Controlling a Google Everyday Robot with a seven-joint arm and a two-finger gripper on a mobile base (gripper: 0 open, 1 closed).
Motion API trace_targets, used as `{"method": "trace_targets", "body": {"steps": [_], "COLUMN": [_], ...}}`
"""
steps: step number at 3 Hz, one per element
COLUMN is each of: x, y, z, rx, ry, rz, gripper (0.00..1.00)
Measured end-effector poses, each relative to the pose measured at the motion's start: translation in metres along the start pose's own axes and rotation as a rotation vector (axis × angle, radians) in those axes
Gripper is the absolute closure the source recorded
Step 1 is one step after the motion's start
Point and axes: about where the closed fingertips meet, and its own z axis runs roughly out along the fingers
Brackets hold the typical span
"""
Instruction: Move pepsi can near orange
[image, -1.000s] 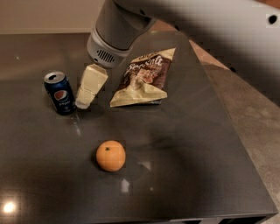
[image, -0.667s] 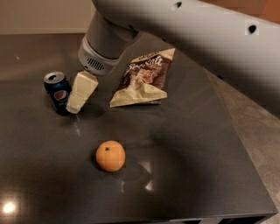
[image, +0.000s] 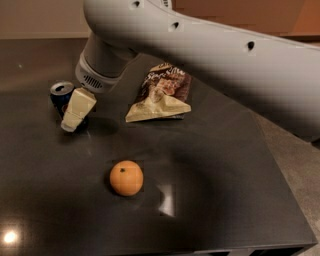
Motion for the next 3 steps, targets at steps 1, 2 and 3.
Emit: {"method": "trace_targets", "body": {"steps": [1, 2, 3], "x": [-0.011, -0.025, -0.029], "y": [0.000, -0.006, -0.009], "z": [0.011, 0.030, 0.038], "rx": [-0.003, -0.012, -0.017], "ry": [-0.020, -0.039, -0.037], "rz": [0.011, 0.029, 0.037], "gripper": [0.00, 0.00, 0.00]}}
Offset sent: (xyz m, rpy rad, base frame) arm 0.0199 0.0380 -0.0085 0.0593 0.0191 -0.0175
